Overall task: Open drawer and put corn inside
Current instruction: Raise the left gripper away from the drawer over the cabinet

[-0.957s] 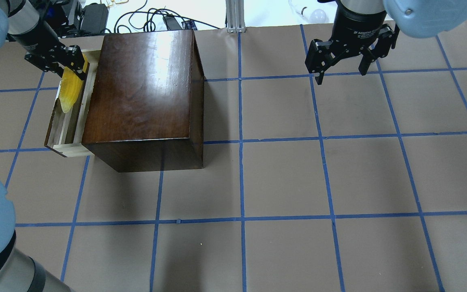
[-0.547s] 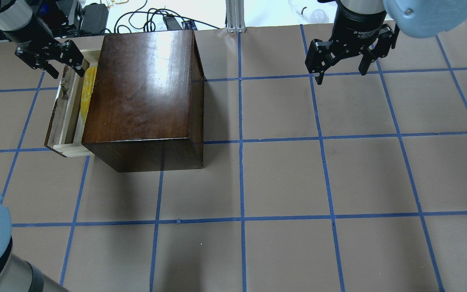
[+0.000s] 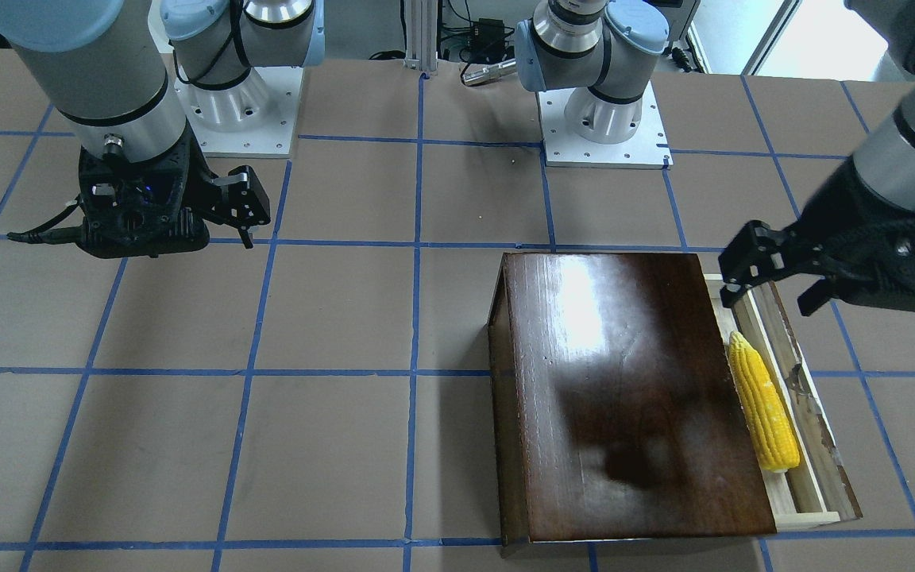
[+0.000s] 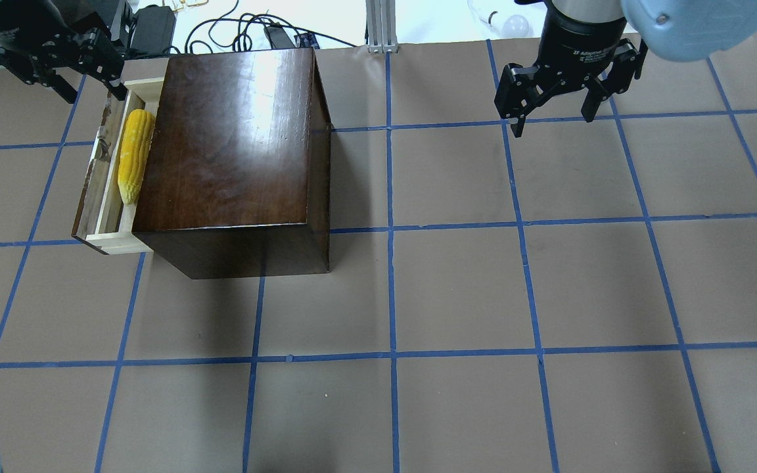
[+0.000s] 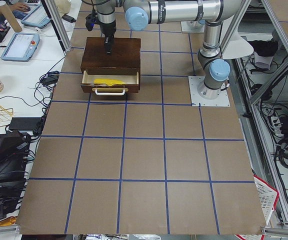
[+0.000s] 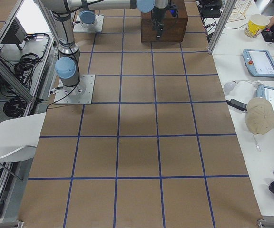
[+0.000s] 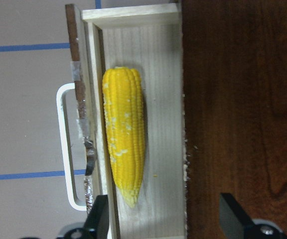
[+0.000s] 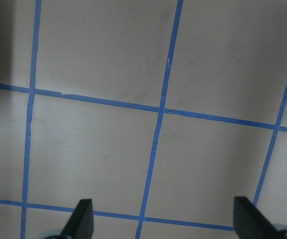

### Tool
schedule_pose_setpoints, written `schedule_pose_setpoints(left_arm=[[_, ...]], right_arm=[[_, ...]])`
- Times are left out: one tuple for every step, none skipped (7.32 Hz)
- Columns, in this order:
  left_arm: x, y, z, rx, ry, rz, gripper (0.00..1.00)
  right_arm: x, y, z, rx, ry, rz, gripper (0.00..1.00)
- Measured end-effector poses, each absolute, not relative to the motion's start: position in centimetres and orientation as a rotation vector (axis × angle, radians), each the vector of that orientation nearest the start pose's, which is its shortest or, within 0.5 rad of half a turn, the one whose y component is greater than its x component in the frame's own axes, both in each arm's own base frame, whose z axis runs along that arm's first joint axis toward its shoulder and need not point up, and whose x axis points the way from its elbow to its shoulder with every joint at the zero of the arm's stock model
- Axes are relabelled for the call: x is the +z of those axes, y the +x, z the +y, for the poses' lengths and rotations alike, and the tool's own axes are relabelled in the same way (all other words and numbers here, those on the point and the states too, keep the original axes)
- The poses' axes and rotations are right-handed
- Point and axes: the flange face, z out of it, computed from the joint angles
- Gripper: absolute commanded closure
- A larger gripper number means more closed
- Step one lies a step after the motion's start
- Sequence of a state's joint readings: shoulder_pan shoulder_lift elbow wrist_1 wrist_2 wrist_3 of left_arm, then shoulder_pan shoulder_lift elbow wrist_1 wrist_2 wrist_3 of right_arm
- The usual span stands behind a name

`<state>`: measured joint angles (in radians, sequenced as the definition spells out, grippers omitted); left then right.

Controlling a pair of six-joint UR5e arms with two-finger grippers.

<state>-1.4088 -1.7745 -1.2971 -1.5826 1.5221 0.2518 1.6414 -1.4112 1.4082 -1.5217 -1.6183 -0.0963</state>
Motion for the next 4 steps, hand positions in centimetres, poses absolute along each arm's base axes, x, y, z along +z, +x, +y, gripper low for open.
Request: schedule_pose_setpoints(left_arm=[[52.6, -7.8, -57.9, -0.13, 0.157, 3.17, 0.0], [53.2, -9.9, -55.9, -0.137, 0.135, 3.173, 0.0], [52.9, -10.8, -53.5, -0.121, 0.079, 3.181, 0.0], [52.0, -11.2, -51.3, -0.094, 0.032, 3.188, 0.0]], right_arm=[[47.9, 16.7, -54.4, 0.074, -0.268, 3.176, 0.0], [47.9, 16.7, -54.4, 0.074, -0.268, 3.176, 0.0], [47.9, 16.7, -54.4, 0.074, -0.267, 3.176, 0.0], [47.9, 16.7, -54.4, 0.074, -0.267, 3.177, 0.0]])
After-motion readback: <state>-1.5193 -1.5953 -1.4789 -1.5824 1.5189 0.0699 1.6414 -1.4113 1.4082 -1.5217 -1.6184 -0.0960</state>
